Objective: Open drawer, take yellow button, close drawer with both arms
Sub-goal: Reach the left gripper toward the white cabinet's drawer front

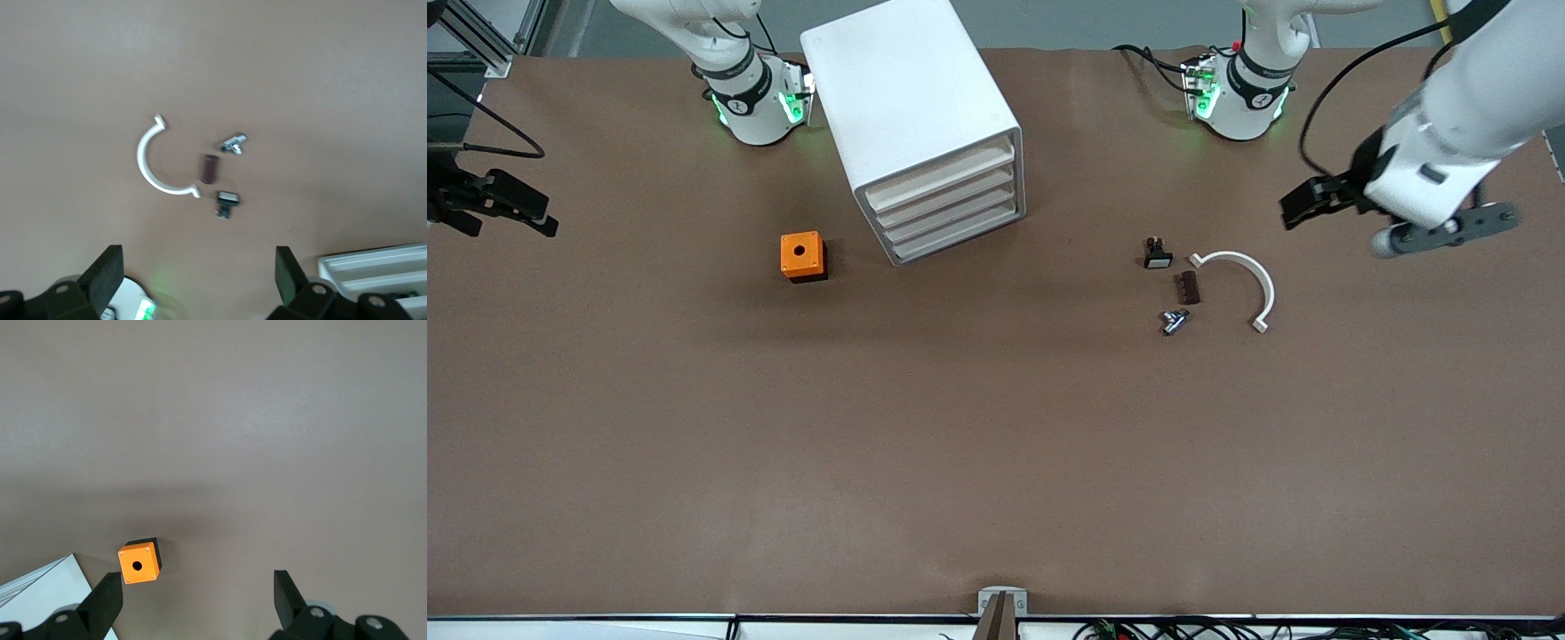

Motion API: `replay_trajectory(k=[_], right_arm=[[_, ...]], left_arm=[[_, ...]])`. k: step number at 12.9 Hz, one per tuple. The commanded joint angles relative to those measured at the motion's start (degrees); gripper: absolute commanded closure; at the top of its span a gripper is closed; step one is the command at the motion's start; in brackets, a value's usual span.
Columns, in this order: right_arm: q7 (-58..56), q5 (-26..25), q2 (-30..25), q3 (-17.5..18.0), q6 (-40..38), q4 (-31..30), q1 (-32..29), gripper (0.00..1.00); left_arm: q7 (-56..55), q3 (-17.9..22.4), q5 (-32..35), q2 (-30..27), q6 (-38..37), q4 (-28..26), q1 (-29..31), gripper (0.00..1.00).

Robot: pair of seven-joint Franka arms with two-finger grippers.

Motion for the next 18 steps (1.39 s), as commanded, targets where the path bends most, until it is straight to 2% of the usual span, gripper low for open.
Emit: replay_trajectory(k=[1, 4, 6, 13, 16, 18], right_arm=[[0.62, 1.18, -1.44, -0.18, 0.35, -1.11, 0.03, 0.00], [0.62, 1.18, -1.44, -0.18, 0.35, -1.11, 0.03, 0.00], [0.62, 1.18, -1.44, -0.18, 0.35, -1.11, 0.03, 0.00], [0.45, 1.09, -1.44, -0.18, 0.09, -1.11, 0.03, 0.00], [0.36, 0.56, -1.44, -0.18, 0.00, -1.11, 0.12, 0.00], [0.36, 0.47, -1.35, -0.18, 0.08, -1.11, 0.12, 0.00]], left_arm=[[-10.41, -4.15, -1.22, 5.86, -0.65, 5.22, -0.13, 0.00], [-26.66, -7.77, -2.64, 11.58, -0.57, 8.12, -2.05, 0.00], [-38.26, -7.86, -2.72, 15.10, -0.57, 10.41, -6.00, 0.00], [-69.21, -7.86, -4.73, 21.96, 1.90, 10.51, -15.33, 0.00], [-72.59, -7.86, -5.36, 23.98, 1.90, 10.51, -17.70, 0.00], [-74.52, -7.86, -10.16, 26.17, 2.68, 10.51, -18.24, 0.00]])
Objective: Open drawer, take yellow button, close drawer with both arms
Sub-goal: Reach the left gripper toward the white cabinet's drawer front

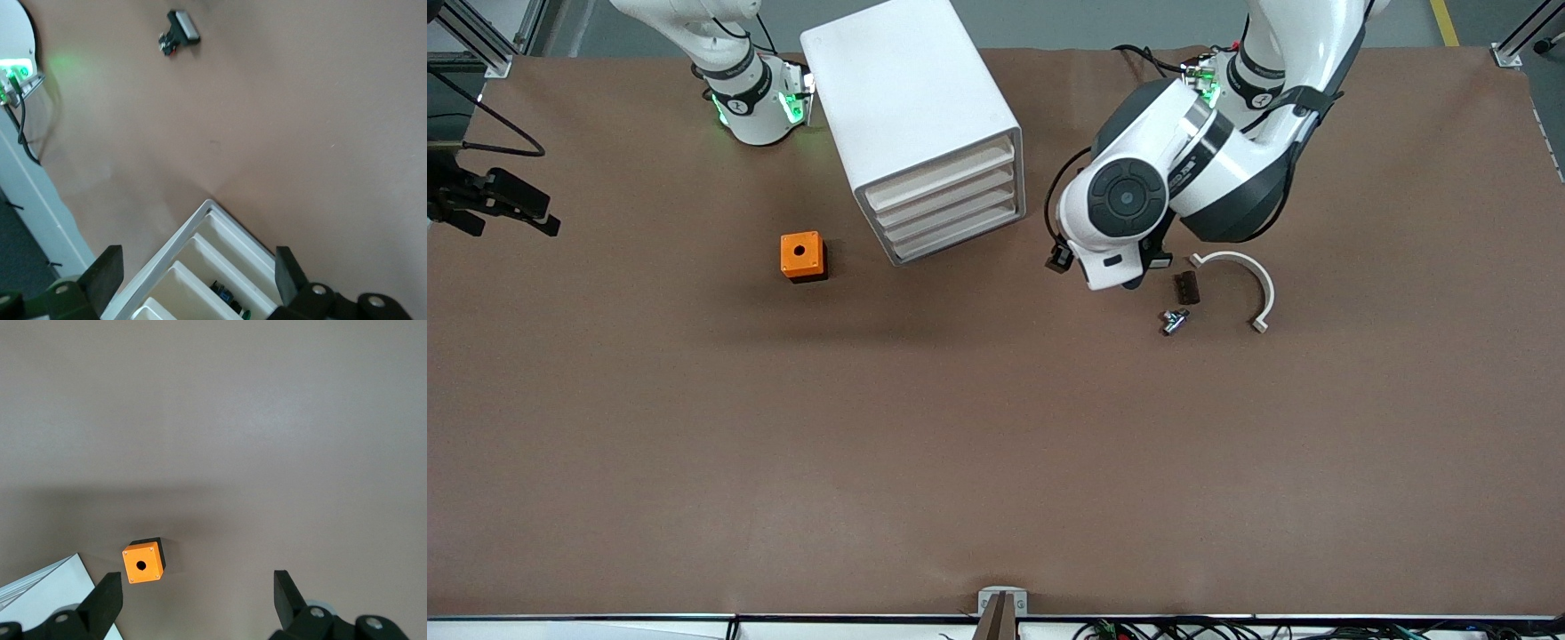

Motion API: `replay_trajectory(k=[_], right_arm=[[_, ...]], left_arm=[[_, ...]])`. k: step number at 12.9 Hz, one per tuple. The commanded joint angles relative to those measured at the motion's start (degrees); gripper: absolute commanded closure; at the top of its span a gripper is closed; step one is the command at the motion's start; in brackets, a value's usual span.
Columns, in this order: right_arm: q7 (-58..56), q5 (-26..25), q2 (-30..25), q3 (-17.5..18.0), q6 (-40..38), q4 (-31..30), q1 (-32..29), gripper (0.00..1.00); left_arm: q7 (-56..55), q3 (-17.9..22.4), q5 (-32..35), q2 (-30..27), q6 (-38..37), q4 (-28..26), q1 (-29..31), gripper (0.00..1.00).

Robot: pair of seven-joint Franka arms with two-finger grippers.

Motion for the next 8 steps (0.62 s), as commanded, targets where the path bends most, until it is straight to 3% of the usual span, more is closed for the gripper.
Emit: replay_trajectory(k=[1, 5, 8], right_arm=[[0.35, 0.00, -1.38, -0.07, 0.24, -1.10, 0.12, 0.00], [0.17, -0.09, -1.38, -0.07, 0.77, -1.10, 0.12, 0.00], [0.17, -0.61, -1.38, -0.07, 1.82, -1.18, 0.12, 0.00]], left_arm=[[-2.95, 0.07, -7.30, 3.37, 0.37, 1.60, -0.34, 0.00], [-6.98, 0.51, -19.35, 7.58, 0.64, 1.42, 0.10, 0.00], [-13.93, 0.60, -24.81, 11.72, 2.30, 1.51, -0.07, 0.00]])
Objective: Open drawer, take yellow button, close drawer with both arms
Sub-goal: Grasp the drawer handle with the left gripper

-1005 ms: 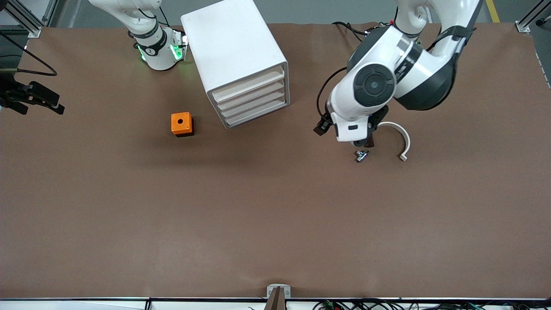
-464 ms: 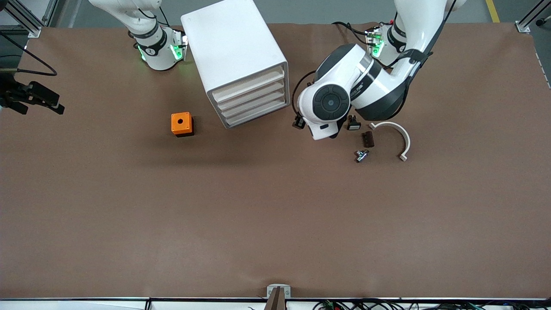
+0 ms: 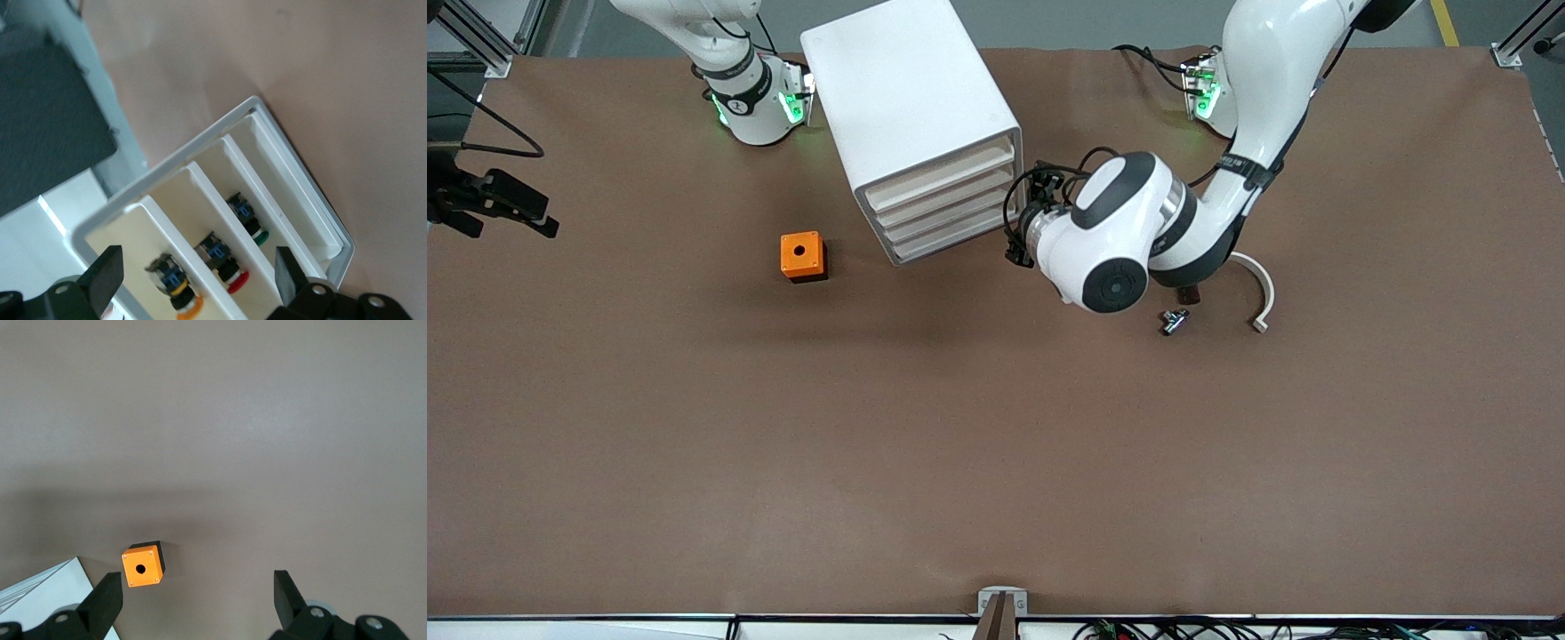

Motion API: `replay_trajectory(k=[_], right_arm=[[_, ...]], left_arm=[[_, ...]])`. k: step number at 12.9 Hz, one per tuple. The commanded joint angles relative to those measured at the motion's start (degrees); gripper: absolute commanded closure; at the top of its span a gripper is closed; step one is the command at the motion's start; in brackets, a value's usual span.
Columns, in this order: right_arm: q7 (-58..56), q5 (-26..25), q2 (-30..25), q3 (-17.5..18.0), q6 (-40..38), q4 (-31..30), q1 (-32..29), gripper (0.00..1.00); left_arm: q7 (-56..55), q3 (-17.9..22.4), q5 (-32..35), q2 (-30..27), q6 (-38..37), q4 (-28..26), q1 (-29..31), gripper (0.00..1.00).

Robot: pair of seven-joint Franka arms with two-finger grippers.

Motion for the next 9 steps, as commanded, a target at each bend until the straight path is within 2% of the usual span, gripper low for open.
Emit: replay_trajectory(k=[1, 4, 6, 9], right_arm=[[0.17, -0.68, -1.38, -0.06, 1.00, -1.18, 0.03, 0.00], [0.17, -2.09, -1.38, -0.06, 1.26, -1.18, 0.12, 0.00], [0.26, -2.09, -1.38, -0.06, 1.26, -1.27, 0.12, 0.00], [0.35, -2.09, -1.38, -0.06, 1.18, -1.27, 0.12, 0.00]], left_arm=[[-6.88, -0.22, -4.08, 3.58, 0.90, 1.38, -0.49, 0.03], [-15.15, -0.22, -10.57, 5.95, 0.90, 1.38, -0.58, 0.26], [-22.43, -0.31, -14.19, 7.19, 0.91, 1.38, -0.66, 0.29], [-27.38, -0.31, -14.46, 7.80, 0.82, 1.38, -2.94, 0.31]])
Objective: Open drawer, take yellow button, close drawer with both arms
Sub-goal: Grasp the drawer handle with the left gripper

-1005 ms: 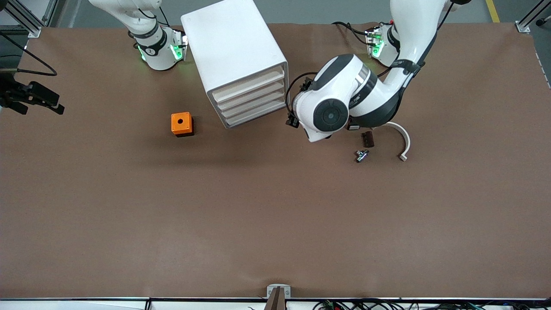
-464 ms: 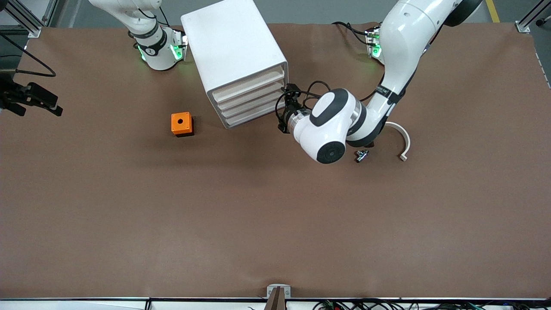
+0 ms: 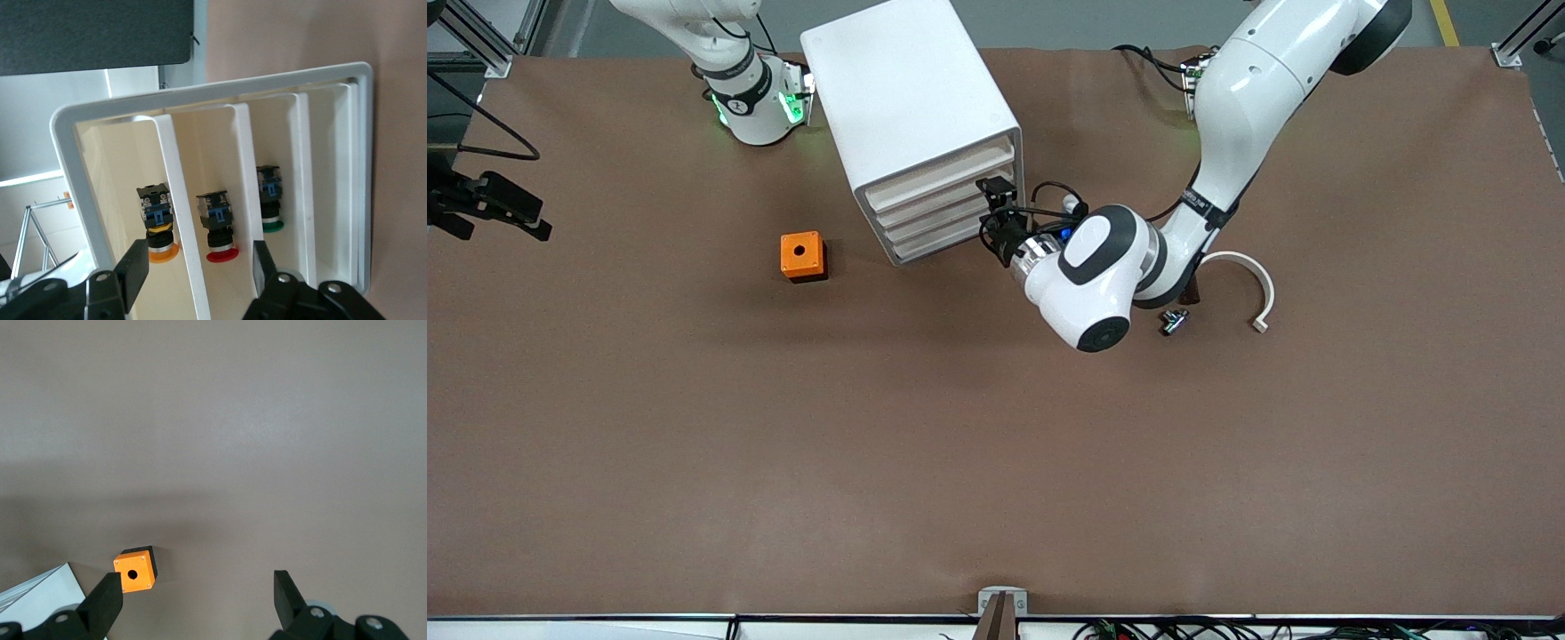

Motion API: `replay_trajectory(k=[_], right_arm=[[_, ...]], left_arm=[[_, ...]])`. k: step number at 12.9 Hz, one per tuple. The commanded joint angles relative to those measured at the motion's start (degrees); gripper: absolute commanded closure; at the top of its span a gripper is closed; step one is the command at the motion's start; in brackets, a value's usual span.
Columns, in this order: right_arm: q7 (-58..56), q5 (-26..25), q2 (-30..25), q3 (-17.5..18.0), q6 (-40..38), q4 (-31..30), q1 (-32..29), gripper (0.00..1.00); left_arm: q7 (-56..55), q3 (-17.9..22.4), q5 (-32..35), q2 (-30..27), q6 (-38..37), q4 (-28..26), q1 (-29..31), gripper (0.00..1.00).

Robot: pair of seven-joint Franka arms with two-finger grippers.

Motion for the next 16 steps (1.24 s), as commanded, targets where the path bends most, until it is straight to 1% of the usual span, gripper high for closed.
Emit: replay_trajectory(k=[1, 2, 4, 9, 10, 11, 12, 13, 14, 16], right_arm=[[0.35, -0.67, -1.38, 0.06, 0.44, -1.18, 0.12, 0.00], [0.35, -0.67, -1.29, 0.06, 0.18, -1.09, 0.12, 0.00], [0.35, -0.67, -1.29, 0.06, 0.09, -1.00, 0.12, 0.00], [0.18, -0.67, -0.94, -0.03, 0.00, -0.04, 0.03, 0.00], [-0.09, -0.67, -0.94, -0.03, 0.00, 0.14, -0.06, 0.00], [-0.18, -0.75, -0.94, -0.03, 0.09, 0.23, -0.06, 0.00], [-0.18, -0.75, -0.94, -0.03, 0.17, 0.23, -0.06, 0.00], [-0.18, -0.75, -0.94, -0.03, 0.18, 0.23, -0.06, 0.00], [-0.18, -0.75, -0.94, -0.03, 0.18, 0.23, -0.06, 0.00], [0.52, -0.67, -0.50, -0.12, -0.09, 0.58, -0.50, 0.00]], left_arm=[[-4.37, 0.03, -1.13, 1.46, -0.25, 1.19, -2.18, 0.34], [-4.90, 0.03, -1.13, 1.64, -0.25, 1.19, -2.53, 0.36], [-5.08, 0.03, -2.36, 1.99, -0.25, 1.10, -3.32, 0.44], [-5.17, 0.03, -3.07, 2.96, -0.25, 1.10, -5.60, 0.44], [-5.17, 0.03, -2.98, 3.05, -0.25, 1.10, -5.87, 0.48], [-5.17, 0.03, -3.07, 3.05, -0.25, 1.10, -5.78, 0.61], [-5.08, 0.03, -3.07, 3.05, -0.25, 1.10, -5.52, 0.81], [-4.99, 0.03, -2.89, 3.05, -0.25, 1.10, -5.35, 0.99], [-4.99, 0.11, -2.80, 3.05, -0.25, 1.10, -5.08, 1.00], [-4.81, 2.21, -2.98, 2.87, -0.25, 1.27, -4.99, 1.00]])
